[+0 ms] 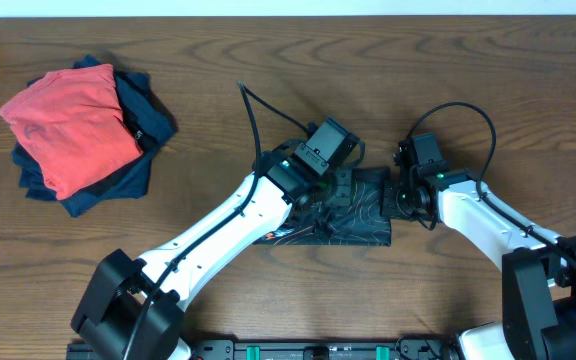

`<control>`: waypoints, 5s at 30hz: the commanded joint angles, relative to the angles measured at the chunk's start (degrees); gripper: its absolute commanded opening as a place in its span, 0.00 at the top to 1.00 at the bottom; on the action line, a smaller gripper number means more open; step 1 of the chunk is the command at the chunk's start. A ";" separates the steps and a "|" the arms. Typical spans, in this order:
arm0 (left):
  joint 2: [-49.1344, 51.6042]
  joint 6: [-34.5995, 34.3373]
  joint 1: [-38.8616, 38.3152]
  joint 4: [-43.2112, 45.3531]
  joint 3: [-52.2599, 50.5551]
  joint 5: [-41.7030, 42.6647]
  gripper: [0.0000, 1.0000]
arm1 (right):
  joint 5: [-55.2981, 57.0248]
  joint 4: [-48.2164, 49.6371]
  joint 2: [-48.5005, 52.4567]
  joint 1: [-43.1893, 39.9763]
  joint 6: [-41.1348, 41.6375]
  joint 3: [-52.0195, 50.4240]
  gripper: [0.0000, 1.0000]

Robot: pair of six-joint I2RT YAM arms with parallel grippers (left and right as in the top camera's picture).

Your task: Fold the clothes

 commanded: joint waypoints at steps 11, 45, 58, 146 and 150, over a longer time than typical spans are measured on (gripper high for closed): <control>0.44 -2.14 -4.33 4.39 0.00 2.82 0.94 | -0.70 -0.04 0.04 1.01 0.87 -0.39 0.95; -2.14 4.59 22.62 -12.63 -0.09 -2.80 0.26 | -11.65 -18.47 -9.68 -4.15 -12.68 18.75 0.56; -1.70 4.57 25.81 -13.86 -1.25 -2.78 0.26 | -2.10 -10.95 2.27 8.85 -9.62 18.62 0.47; -1.70 4.57 25.81 -14.51 -1.27 -2.78 0.26 | -4.83 -13.97 -3.56 12.94 -9.64 8.00 0.99; -1.70 4.59 25.81 -14.53 -1.27 -2.78 0.26 | 8.35 -17.33 -3.61 11.61 -0.28 8.00 0.99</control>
